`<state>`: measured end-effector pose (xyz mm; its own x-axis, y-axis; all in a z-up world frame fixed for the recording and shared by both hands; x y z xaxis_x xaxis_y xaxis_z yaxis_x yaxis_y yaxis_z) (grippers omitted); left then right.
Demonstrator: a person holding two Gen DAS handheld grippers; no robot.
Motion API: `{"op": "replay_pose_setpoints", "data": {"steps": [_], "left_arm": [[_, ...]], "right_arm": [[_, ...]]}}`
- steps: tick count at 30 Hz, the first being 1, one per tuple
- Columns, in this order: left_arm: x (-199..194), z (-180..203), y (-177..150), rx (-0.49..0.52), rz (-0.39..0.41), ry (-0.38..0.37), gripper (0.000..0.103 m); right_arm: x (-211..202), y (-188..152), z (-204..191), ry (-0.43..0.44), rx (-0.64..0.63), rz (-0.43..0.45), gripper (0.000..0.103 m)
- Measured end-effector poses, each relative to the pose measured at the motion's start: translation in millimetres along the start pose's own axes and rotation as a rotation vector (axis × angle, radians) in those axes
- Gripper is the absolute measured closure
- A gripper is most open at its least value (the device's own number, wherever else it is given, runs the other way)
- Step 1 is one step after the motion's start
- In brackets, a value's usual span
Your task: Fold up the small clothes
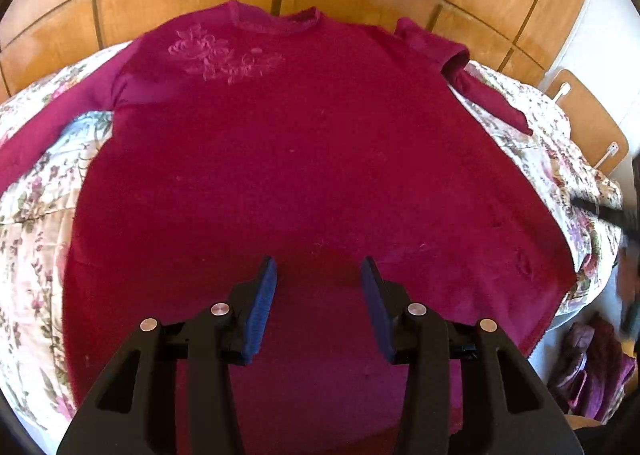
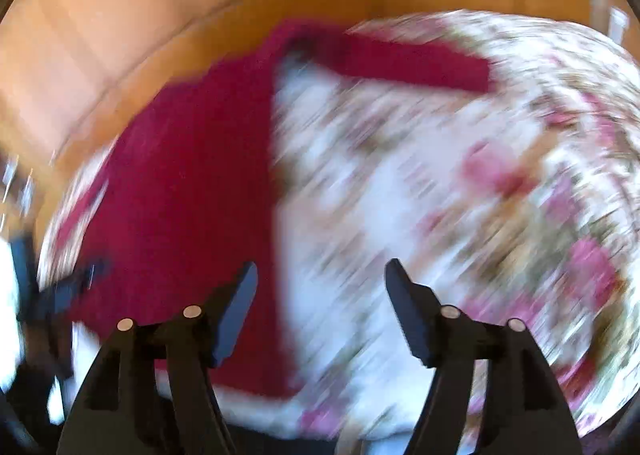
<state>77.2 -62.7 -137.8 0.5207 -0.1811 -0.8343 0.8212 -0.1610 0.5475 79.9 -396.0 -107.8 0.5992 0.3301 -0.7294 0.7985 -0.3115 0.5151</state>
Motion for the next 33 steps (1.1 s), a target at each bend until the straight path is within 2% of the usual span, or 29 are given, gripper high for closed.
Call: {"op": "replay_pose_setpoints", "data": {"steps": [2,3,6,9,10,11,12,14,16,19,20,22,25,27,30,31,33], "left_arm": [[2.5,-2.3,-1.9,-0.012,-0.007,0.001,0.059],[3.2,-2.6,-2.3,-0.015,-0.007,0.000,0.055],[4.8,-0.5,-3.2,-0.010,-0.007,0.015,0.055],[5.9,1.5,-3.4,-0.021,-0.008,0.022,0.050],[6.4,2.0,-3.3,-0.023,-0.009,0.025,0.048],[6.8,3.1,-3.2,-0.024,-0.010,0.028,0.046],[7.2,4.2,-2.9,-0.022,-0.012,0.031,0.045],[7.9,5.5,-2.5,-0.013,-0.015,0.041,0.045],[8.8,4.9,-2.2,-0.012,-0.018,0.038,0.045],[10.0,3.5,-1.3,-0.018,-0.024,0.026,0.045],[10.4,3.6,-1.0,-0.016,-0.026,0.022,0.045],[10.9,4.4,-0.4,-0.014,-0.028,0.024,0.045],[11.0,4.9,-0.2,-0.021,-0.029,0.021,0.042],[11.0,5.4,-0.6,-0.023,-0.028,0.025,0.042],[10.5,4.2,-0.6,-0.018,-0.031,0.026,0.042],[10.1,3.3,-0.5,-0.021,-0.032,0.022,0.042],[7.1,2.6,0.5,-0.029,-0.032,0.010,0.042]], "right_arm": [[9.3,35.6,38.5,-0.043,0.118,0.055,0.054],[16.3,55.4,59.4,-0.062,0.181,0.085,0.055],[38.8,98.1,106.5,-0.089,0.348,0.138,0.056],[71.9,126.7,133.0,-0.112,0.454,0.133,0.056],[78.3,129.5,134.1,-0.113,0.455,0.121,0.061],[86.2,133.1,133.3,-0.127,0.438,0.101,0.081],[90.4,134.3,130.4,-0.147,0.406,0.079,0.088],[87.0,139.0,121.4,-0.194,0.317,0.064,0.093],[65.4,149.8,115.9,-0.241,0.225,0.110,0.093],[30.1,168.5,137.5,-0.406,0.147,0.170,0.094],[24.0,172.0,147.7,-0.436,0.147,0.171,0.094],[13.3,174.8,178.1,-0.535,0.165,0.159,0.094],[11.6,165.9,215.8,-0.603,0.209,0.118,0.094],[18.8,159.1,229.5,-0.655,0.206,0.085,0.094],[36.3,152.4,235.0,-0.686,0.192,0.044,0.092],[35.3,153.7,232.1,-0.695,0.175,0.052,0.086],[24.6,156.5,220.6,-0.671,0.163,0.093,0.061]]}}
Point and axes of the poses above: each gripper's, at about its wrist camera, not at the fingertips, and x roughly the way its jaws point, z to its right, y to its top, the point moved 10 cm from there along x, roughly the way its jaws point, and after that the axes turned 9 degrees about y, right-handed, at the moved point
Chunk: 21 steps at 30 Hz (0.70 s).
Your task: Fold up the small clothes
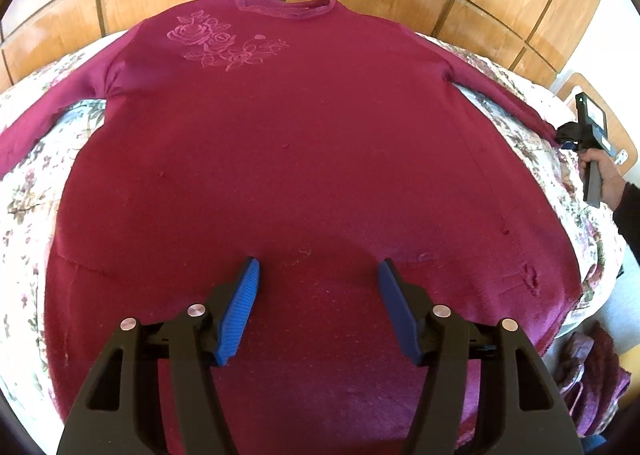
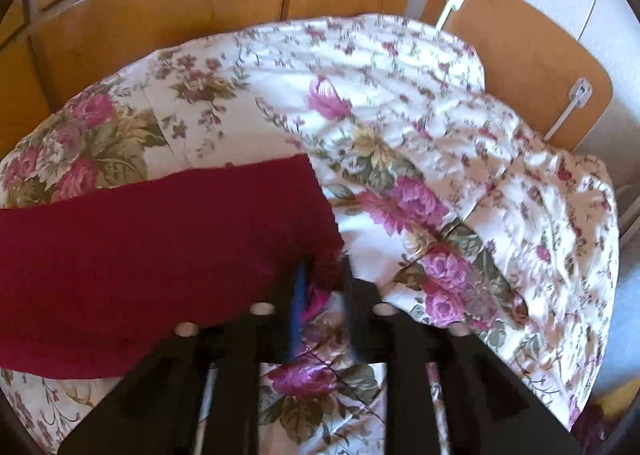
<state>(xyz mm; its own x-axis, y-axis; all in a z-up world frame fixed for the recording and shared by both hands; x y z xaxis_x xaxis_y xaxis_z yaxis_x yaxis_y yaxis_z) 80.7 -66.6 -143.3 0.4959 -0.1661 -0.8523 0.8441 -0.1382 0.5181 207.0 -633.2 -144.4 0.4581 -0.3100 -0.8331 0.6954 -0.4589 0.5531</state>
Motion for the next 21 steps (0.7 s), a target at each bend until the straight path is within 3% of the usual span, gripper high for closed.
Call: {"op": "replay_pose_setpoints", "data": {"steps": [1,2,3,6,9,12,13,15,17,18,19,21], "left_arm": [[-1.5,0.2,-0.2,0.000,0.002,-0.006,0.042],[-2.9,0.5,-1.6,0.001,0.002,-0.015,0.042],[-3.7,1.9,-3.4,0.005,0.001,-0.027,0.042],[-7.3,11.2,-10.6,0.053,0.007,-0.044,0.042],[-11.2,15.9,-14.9,0.053,0.016,-0.056,0.042],[-15.0,12.0,-16.7,0.006,0.025,-0.086,0.042],[-16.3,9.4,-17.2,-0.011,0.027,-0.095,0.042],[-20.3,5.8,-18.1,-0.030,0.034,-0.107,0.042],[-24.0,1.4,-20.4,-0.046,0.041,-0.121,0.042],[-25.0,-0.5,-22.5,-0.051,0.041,-0.131,0.042],[-25.6,-1.5,-24.7,-0.055,0.040,-0.138,0.042],[-26.3,-2.3,-29.3,-0.057,0.046,-0.148,0.042]], "right_arm": [[-11.2,2.2,0.0,0.004,0.001,0.027,0.041],[-21.8,6.1,-3.8,0.001,-0.005,0.058,0.031],[-30.8,7.5,-10.4,0.012,-0.021,0.080,0.030],[-57.2,-8.8,-55.3,0.159,-0.098,0.076,0.029],[-84.6,-49.5,-128.5,0.429,-0.185,0.008,0.030],[-102.1,-110.9,-201.2,0.674,-0.252,-0.154,0.042],[-105.5,-126.8,-215.1,0.714,-0.271,-0.193,0.049],[-112.0,-162.9,-238.9,0.742,-0.355,-0.253,0.056],[-116.8,-177.2,-243.2,0.701,-0.414,-0.232,0.067],[-122.0,-182.7,-244.6,0.717,-0.424,-0.238,0.076],[-129.3,-190.1,-246.3,0.763,-0.416,-0.274,0.095],[-140.9,-200.5,-243.7,0.745,-0.495,-0.267,0.098]]}}
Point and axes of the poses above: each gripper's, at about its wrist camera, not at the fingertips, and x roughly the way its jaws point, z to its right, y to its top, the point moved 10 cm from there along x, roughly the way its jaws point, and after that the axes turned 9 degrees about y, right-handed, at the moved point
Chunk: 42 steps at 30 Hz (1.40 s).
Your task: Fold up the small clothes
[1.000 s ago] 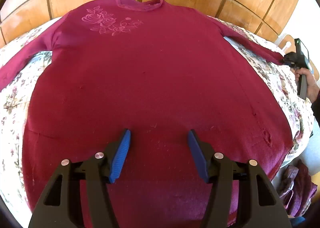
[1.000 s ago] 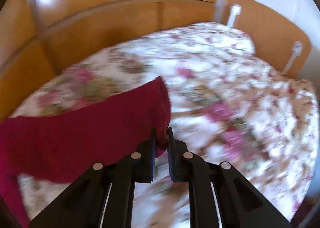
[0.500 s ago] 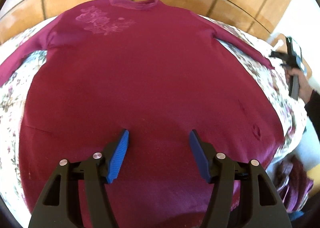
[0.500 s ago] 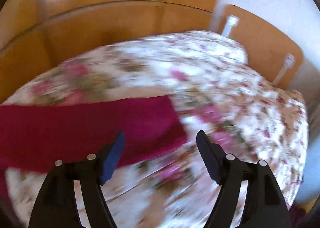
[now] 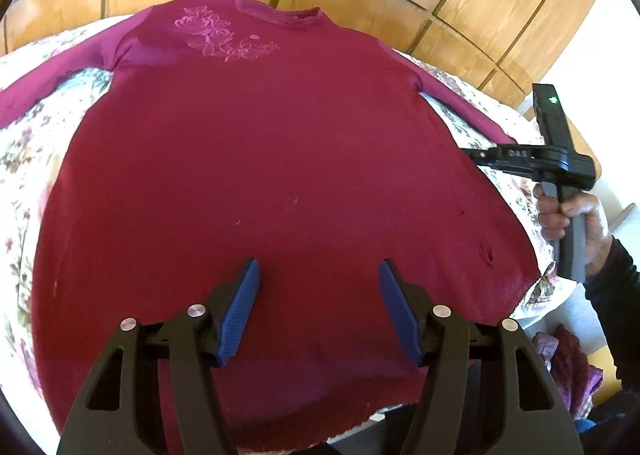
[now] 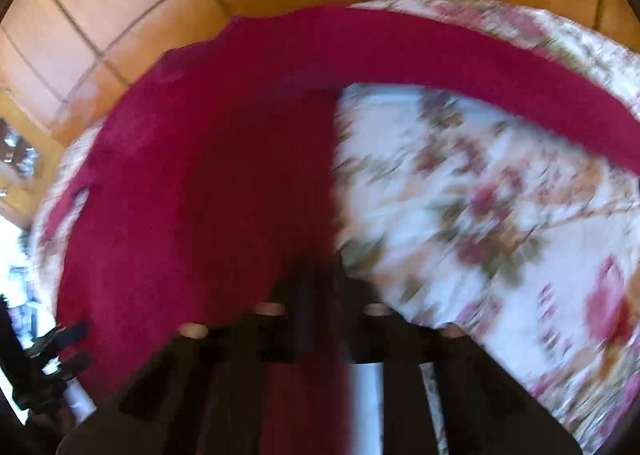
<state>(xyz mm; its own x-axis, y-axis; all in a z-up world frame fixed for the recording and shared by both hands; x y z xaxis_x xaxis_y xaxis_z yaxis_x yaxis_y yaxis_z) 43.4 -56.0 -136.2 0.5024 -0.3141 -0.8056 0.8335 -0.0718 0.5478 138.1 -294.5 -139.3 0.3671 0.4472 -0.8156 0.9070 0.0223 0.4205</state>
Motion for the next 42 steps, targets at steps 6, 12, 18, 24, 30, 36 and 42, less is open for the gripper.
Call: {"op": "replay_pose_setpoints", "data": {"steps": [6,12,18,24,30,36,42], "left_arm": [[-15.7,-14.2,21.9,-0.032,0.062,-0.021,0.042],[-31.9,-89.6,103.6,-0.070,0.186,0.150,0.042],[-23.2,-134.2,205.6,-0.074,0.248,0.227,0.042],[31.5,-136.3,291.8,-0.027,0.180,0.170,0.042],[98.6,-131.6,340.8,0.014,0.084,0.161,0.042],[155.8,-113.6,362.8,0.026,0.000,0.148,0.030],[198.1,-100.7,355.1,0.218,-0.083,0.280,0.096]], "right_arm": [[-14.2,-12.9,18.2,-0.181,-0.041,-0.006,0.103],[-33.4,-4.8,38.6,-0.172,0.044,0.080,0.081],[-28.3,33.1,-20.0,-0.066,-0.012,0.198,0.048],[28.5,52.1,-88.1,0.034,-0.130,0.185,0.044],[71.4,50.0,-97.5,0.033,-0.182,0.165,0.038],[75.1,44.9,-94.0,0.057,-0.171,0.183,0.026],[72.8,44.5,-98.3,0.067,-0.179,0.185,0.021]]}}
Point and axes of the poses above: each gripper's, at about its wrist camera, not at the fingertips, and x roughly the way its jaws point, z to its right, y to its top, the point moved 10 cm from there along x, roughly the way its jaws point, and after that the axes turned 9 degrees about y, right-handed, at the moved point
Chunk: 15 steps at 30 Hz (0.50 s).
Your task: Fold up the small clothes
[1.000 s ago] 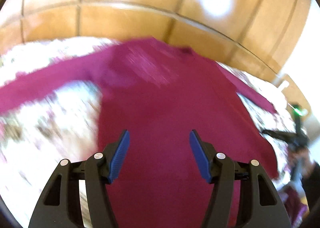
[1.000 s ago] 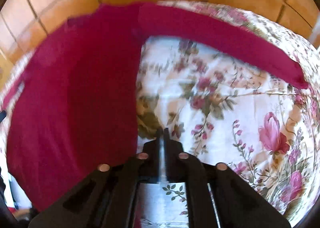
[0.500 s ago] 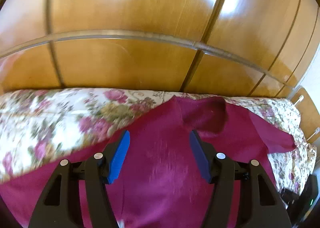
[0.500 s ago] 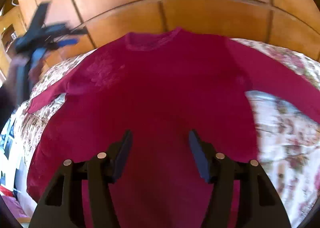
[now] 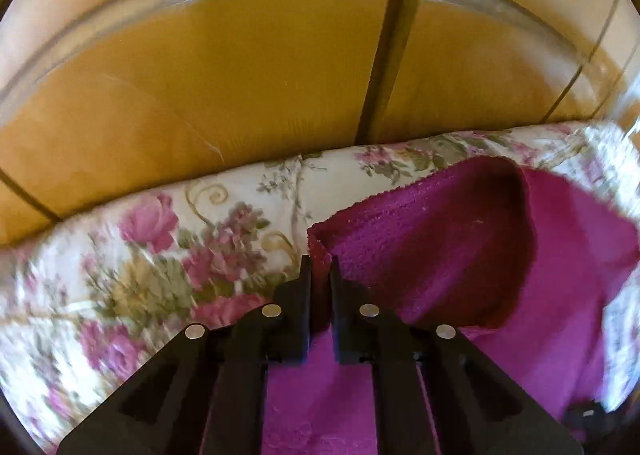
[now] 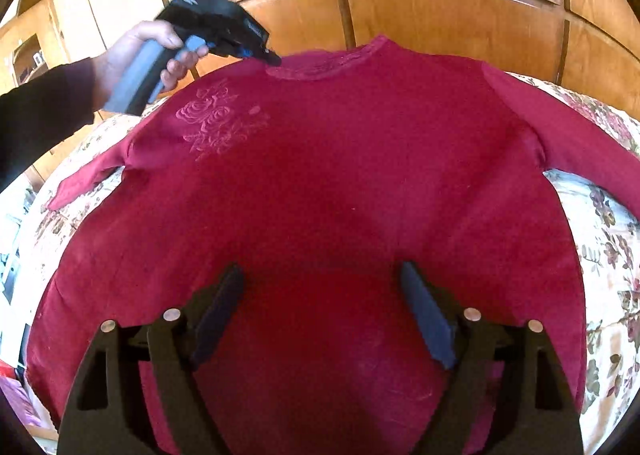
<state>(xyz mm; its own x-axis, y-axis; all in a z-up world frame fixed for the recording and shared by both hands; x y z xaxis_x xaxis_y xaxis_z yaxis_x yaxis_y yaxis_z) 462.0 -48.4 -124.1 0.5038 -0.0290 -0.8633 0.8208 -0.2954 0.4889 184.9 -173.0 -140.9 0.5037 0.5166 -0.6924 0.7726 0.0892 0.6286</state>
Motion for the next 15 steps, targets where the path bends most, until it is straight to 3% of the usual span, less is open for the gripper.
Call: {"op": "replay_pose_setpoints", "data": {"steps": [4,8,10,11,13,15], "left_arm": [[-18.9,-19.3,19.7,-0.068,0.139,0.100,0.096],[25.9,-10.9,8.1,0.004,0.096,0.259,0.092],[44.3,-9.9,-0.9,-0.004,0.076,0.285,0.090],[40.7,-9.8,-0.7,-0.025,0.114,0.297,0.088],[32.5,-11.9,-2.5,-0.070,0.112,0.255,0.080],[10.1,-24.8,-2.0,-0.148,0.151,0.207,0.052]], "right_arm": [[2.1,-1.4,-0.1,-0.014,-0.007,0.001,0.021],[3.0,-3.5,-1.8,-0.038,-0.026,-0.005,0.019],[3.3,-4.3,-2.4,-0.042,-0.029,-0.008,0.019],[3.4,-4.7,-2.9,-0.044,-0.031,-0.009,0.019],[3.5,-5.0,-3.8,-0.046,-0.033,-0.009,0.018],[3.9,-5.5,-4.4,-0.045,-0.034,-0.011,0.017]]}}
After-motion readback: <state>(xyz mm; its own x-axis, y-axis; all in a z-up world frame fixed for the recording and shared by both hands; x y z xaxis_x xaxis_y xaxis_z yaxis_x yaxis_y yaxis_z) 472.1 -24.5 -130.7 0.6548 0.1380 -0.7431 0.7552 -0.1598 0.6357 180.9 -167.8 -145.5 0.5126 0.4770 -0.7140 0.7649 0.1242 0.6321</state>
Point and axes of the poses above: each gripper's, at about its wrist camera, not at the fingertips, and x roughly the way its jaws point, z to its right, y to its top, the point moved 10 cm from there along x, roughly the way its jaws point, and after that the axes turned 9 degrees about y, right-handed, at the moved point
